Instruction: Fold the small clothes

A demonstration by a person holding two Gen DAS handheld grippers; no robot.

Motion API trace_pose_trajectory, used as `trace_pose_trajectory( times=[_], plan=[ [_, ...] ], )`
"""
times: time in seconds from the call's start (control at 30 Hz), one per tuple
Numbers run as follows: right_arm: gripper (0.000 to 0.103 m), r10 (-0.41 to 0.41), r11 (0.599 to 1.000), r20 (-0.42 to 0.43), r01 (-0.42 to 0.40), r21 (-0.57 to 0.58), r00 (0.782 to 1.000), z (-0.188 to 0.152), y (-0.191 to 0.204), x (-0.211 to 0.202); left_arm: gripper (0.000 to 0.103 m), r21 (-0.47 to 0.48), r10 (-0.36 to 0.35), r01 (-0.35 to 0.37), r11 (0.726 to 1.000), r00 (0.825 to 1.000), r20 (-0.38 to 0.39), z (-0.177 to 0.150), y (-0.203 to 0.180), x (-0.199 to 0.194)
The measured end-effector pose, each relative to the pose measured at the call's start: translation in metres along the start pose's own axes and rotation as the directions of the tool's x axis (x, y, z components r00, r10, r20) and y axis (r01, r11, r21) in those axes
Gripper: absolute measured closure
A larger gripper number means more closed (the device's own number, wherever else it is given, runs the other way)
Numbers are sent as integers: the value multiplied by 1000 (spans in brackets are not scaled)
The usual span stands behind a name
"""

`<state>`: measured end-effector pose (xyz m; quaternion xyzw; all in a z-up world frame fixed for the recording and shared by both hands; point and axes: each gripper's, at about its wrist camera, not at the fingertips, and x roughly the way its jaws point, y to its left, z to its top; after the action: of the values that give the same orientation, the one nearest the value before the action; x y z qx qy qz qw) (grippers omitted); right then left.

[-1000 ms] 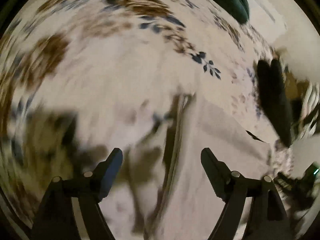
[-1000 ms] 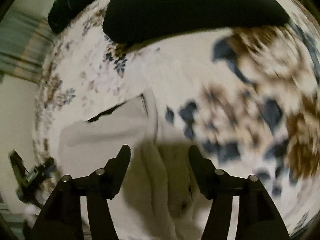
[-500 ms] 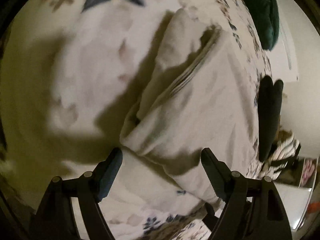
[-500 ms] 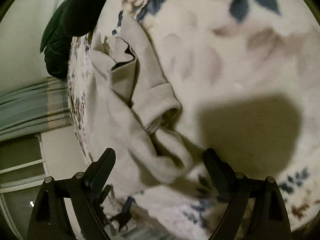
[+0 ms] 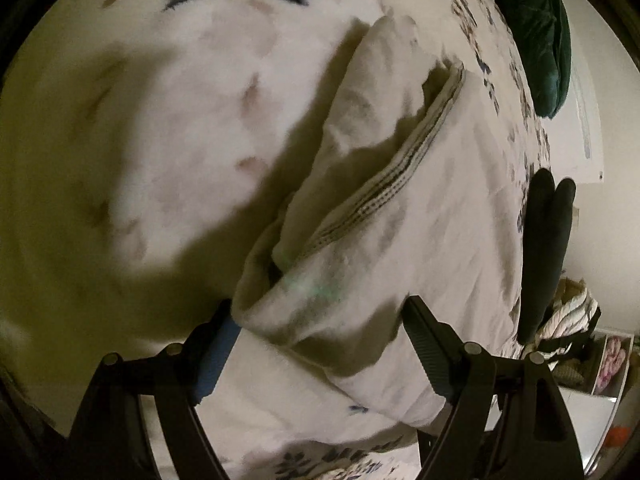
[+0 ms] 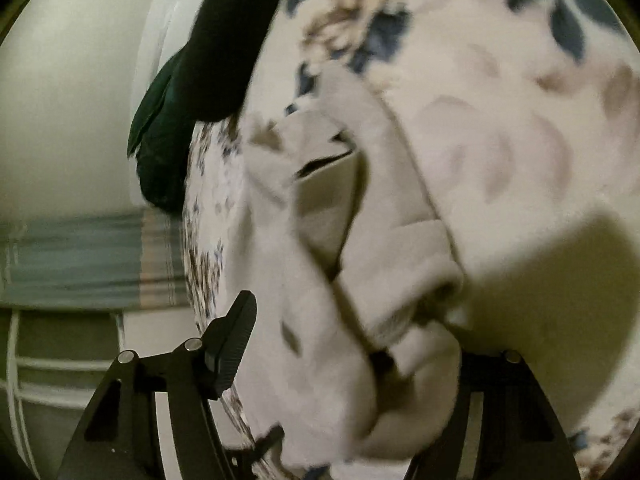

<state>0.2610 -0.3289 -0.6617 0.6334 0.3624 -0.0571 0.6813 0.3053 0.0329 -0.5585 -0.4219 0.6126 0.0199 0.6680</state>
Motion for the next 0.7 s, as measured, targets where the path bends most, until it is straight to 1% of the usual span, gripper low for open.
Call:
trace_pose_trajectory(
  times=[0.07,0.1,0.13,0.2,0.27,0.33,0.4,0.47,0.5,0.53,0.6,0.7],
  plan=[
    [36,10,1000,36,-11,17,999,-3,-1,1,22,34,10,-9,999,1000,-29,0,4,-2],
    [42,8,1000,44,-9,20,999,-2,-1,0,22,42,12,-10,999,999,-40,1,4,-4],
    [53,6,1000,50,-6,19,999,-5,-1,1,22,53,11,-9,999,999,-51,1,4,-6],
    [61,-7,1000,45,7,10,999,-4,-1,0,22,61,5,-1,998,998,-60,2,7,-8],
    [61,-7,1000,40,7,6,999,-2,-1,-3,22,52,-1,4,999,998,-67,5,11,-6],
    [61,12,999,9,-12,45,1000,3,-6,-1,22,19,-6,8,1000,998,-68,9,13,-2],
    [61,18,997,3,-18,76,1000,18,-17,-7,22,-3,9,-9,1000,997,-73,11,11,0],
    [61,12,997,16,-14,79,1000,24,-19,-7,22,9,26,-26,1000,996,-80,9,5,-2],
    [61,1,997,23,-3,72,1000,25,-19,-6,22,25,36,-34,999,996,-88,7,3,-5],
    [65,-15,998,32,13,67,999,25,-16,-4,22,42,45,-41,998,994,-95,5,1,-9],
    [77,-58,997,53,56,43,997,24,-5,-3,22,74,79,-73,995,993,-85,4,1,-23],
    [81,-144,987,99,150,-64,985,18,24,-14,22,102,87,-83,991,995,-43,8,4,-45]
  ],
)
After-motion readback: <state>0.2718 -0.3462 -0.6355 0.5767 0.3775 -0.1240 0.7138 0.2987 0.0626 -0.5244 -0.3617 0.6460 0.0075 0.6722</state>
